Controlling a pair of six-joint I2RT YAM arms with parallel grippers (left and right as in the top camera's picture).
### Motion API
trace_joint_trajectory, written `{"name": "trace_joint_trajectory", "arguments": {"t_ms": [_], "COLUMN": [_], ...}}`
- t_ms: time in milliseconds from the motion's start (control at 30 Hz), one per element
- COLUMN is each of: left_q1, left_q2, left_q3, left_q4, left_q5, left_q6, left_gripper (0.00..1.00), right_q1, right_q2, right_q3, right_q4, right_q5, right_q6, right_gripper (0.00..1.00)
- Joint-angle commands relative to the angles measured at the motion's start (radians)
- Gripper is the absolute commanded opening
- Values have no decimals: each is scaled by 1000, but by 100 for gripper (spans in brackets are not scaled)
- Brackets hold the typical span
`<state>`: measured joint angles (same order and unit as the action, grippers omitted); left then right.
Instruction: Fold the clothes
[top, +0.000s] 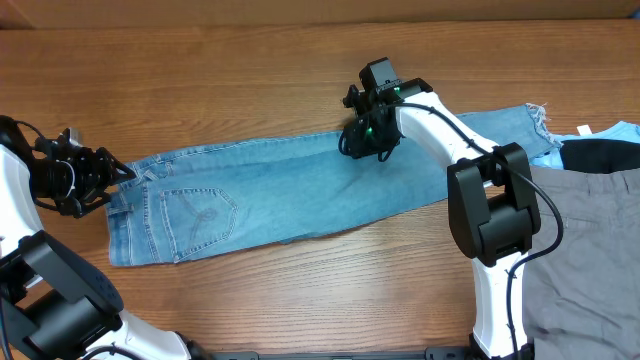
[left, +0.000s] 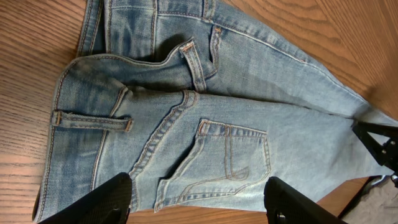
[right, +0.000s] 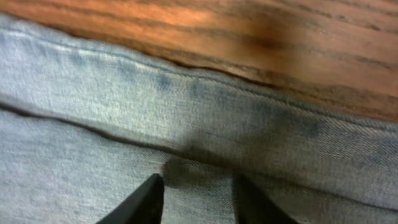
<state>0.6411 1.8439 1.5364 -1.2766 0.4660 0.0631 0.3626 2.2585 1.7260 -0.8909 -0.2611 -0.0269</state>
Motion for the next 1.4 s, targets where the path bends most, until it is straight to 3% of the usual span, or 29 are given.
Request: {"name": "trace_joint_trajectory", "arguments": {"t_ms": [0, 267, 533, 733, 767, 900, 1033, 1367], "left_q1": [-8, -8, -8, -8, -8, -8, -8, -8], "left_q2": [-29, -29, -29, -29, -29, -29, -29, -29], "left_q3": [21, 21, 21, 21, 21, 21, 21, 21], "left_q4": [-3, -3, -3, -2, -2, -1, -1, -1], "left_q5": [-2, -2, -2, -3, -3, -3, -3, -3], "left_q6": [19, 19, 19, 19, 19, 19, 19, 19], "left_gripper": [71, 71, 71, 71, 71, 71, 71, 72], "right_q1": [13, 15, 13, 16, 18, 19, 19, 20], "right_q2": [27, 27, 23, 6, 6, 9, 9, 11], "right_q3": [-6, -6, 25, 118, 120, 119, 119, 62], "right_q4": [-11, -20, -36, -173, -175, -165, -92, 1], "right_q5": [-1, 10, 26, -129, -143, -142, -141, -130], "right_q6": [1, 5, -38, -399, -417, -474, -476, -479], "right_gripper": [34, 4, 4, 57, 61, 62, 75, 76]}}
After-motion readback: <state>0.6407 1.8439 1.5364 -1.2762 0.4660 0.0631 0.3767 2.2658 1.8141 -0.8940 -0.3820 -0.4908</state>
